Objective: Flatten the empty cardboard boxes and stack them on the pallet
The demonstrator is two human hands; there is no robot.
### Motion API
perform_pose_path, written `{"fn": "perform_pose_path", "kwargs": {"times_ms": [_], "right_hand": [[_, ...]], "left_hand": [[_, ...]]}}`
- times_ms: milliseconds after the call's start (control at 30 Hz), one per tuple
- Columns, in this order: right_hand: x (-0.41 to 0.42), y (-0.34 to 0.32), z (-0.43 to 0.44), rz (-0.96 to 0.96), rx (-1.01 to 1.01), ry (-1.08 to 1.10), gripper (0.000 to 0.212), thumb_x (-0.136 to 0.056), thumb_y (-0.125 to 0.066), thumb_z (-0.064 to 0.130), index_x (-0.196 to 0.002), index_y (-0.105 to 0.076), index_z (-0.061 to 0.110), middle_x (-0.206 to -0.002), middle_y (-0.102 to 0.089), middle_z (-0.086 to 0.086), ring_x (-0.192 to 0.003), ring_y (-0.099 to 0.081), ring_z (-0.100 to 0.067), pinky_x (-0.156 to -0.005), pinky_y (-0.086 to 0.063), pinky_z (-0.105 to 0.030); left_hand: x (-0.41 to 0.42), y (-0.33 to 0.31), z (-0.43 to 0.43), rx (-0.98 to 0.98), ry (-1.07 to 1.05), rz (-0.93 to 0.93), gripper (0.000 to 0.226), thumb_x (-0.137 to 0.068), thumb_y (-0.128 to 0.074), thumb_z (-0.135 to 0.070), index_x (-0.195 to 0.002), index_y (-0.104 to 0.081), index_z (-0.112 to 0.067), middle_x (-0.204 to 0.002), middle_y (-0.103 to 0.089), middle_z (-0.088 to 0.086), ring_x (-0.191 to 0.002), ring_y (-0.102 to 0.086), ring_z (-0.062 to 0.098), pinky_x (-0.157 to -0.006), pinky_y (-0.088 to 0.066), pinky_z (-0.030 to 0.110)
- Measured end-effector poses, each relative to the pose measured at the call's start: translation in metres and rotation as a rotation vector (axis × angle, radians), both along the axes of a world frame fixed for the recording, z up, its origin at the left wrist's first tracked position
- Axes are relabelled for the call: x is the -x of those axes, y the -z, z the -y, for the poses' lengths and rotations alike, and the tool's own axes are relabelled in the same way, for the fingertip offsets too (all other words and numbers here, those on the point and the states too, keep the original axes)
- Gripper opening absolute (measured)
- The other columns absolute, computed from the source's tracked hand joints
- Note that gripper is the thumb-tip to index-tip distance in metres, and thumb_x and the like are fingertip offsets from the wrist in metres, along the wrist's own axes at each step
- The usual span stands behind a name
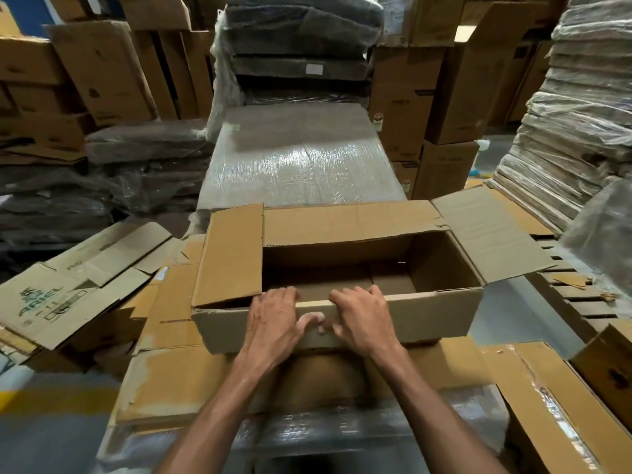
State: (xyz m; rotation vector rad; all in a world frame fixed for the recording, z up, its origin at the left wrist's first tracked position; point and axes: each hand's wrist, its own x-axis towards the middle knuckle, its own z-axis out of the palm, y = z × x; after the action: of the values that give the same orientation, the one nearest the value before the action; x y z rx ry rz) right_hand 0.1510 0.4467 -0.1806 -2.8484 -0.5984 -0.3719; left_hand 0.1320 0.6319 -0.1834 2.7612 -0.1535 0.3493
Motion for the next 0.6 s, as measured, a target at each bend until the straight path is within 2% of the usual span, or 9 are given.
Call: {"fn": "perform_pose_path", "kwargs": {"times_ms": [67,100,167,233,300,367,500,600], "right_hand": [[-0.001,-0.003,0.000,-0.025,0.001,-0.001,0.046,-0.086,-0.068,0.061,-0.118,-0.064,0.028,-0.106,-0.070,0.005,-0.100,-0.060,-0.017,-0.096,-0.038,-0.040],[-0.001,-0.005,0.000,-0.039,-0.001,0.000,0.047,-0.085,-0.067,0.062,-0.118,-0.064,0.029,-0.107,-0.070,0.006,-0.101,-0.060,-0.016,-0.097,-0.038,-0.039],[-0.001,-0.004,0.000,-0.054,-0.011,0.002,0.048,-0.084,-0.067,0.065,-0.115,-0.064,0.029,-0.107,-0.070,0.007,-0.101,-0.059,-0.015,-0.097,-0.037,-0.038],[0.001,-0.002,0.001,-0.054,-0.033,0.006,0.048,-0.084,-0.067,0.065,-0.116,-0.064,0.029,-0.108,-0.070,0.007,-0.101,-0.059,-0.014,-0.098,-0.036,-0.038],[0.003,0.001,0.001,-0.046,-0.048,0.007,0.048,-0.086,-0.066,0.064,-0.118,-0.063,0.029,-0.109,-0.069,0.007,-0.101,-0.058,-0.013,-0.098,-0.036,-0.037],[0.003,0.002,0.000,-0.040,-0.047,0.011,0.049,-0.085,-0.066,0.065,-0.118,-0.062,0.029,-0.108,-0.069,0.007,-0.100,-0.058,-0.012,-0.097,-0.035,-0.036],[0.003,-0.001,-0.001,-0.036,-0.048,0.018,0.049,-0.082,-0.068,0.068,-0.112,-0.064,0.029,-0.103,-0.069,0.008,-0.096,-0.058,-0.012,-0.095,-0.036,-0.036],[0.005,-0.001,-0.001,-0.043,-0.034,0.023,0.046,-0.085,-0.067,0.063,-0.115,-0.063,0.029,-0.105,-0.069,0.007,-0.098,-0.059,-0.013,-0.096,-0.036,-0.036]], "left_hand": [[-0.001,-0.008,-0.005,0.165,-0.050,0.014,0.070,-0.094,-0.049,-0.067,-0.145,-0.045,-0.020,-0.152,-0.044,0.002,-0.142,-0.038,0.019,-0.115,-0.033,0.045],[-0.003,-0.012,-0.010,0.209,-0.079,0.050,0.074,-0.095,-0.047,-0.066,-0.151,-0.039,-0.018,-0.162,-0.031,0.003,-0.148,-0.032,0.021,-0.117,-0.032,0.049],[-0.009,-0.021,-0.025,0.301,-0.122,0.139,0.075,-0.097,-0.047,-0.062,-0.155,-0.033,-0.017,-0.168,-0.017,0.004,-0.145,-0.037,0.027,-0.115,-0.038,0.053],[-0.017,-0.029,-0.044,0.389,-0.148,0.219,0.072,-0.099,-0.053,-0.052,-0.156,-0.030,-0.016,-0.169,-0.015,0.006,-0.149,-0.031,0.029,-0.118,-0.033,0.050],[-0.025,-0.035,-0.066,0.356,-0.212,0.284,0.070,-0.099,-0.058,-0.043,-0.156,-0.031,-0.013,-0.168,-0.018,0.010,-0.154,-0.016,0.026,-0.121,-0.021,0.044],[-0.034,-0.035,-0.086,0.257,-0.286,0.288,0.072,-0.099,-0.061,-0.040,-0.157,-0.030,-0.012,-0.167,-0.021,0.012,-0.156,-0.011,0.025,-0.123,-0.014,0.044],[-0.050,-0.025,-0.106,0.043,-0.411,0.118,0.079,-0.097,-0.062,-0.040,-0.159,-0.023,-0.010,-0.167,-0.017,0.016,-0.156,-0.006,0.032,-0.126,-0.003,0.050],[-0.056,-0.021,-0.107,0.030,-0.519,-0.032,0.082,-0.090,-0.067,-0.033,-0.156,-0.023,-0.011,-0.165,-0.019,0.018,-0.153,-0.013,0.040,-0.121,-0.007,0.063]]}}
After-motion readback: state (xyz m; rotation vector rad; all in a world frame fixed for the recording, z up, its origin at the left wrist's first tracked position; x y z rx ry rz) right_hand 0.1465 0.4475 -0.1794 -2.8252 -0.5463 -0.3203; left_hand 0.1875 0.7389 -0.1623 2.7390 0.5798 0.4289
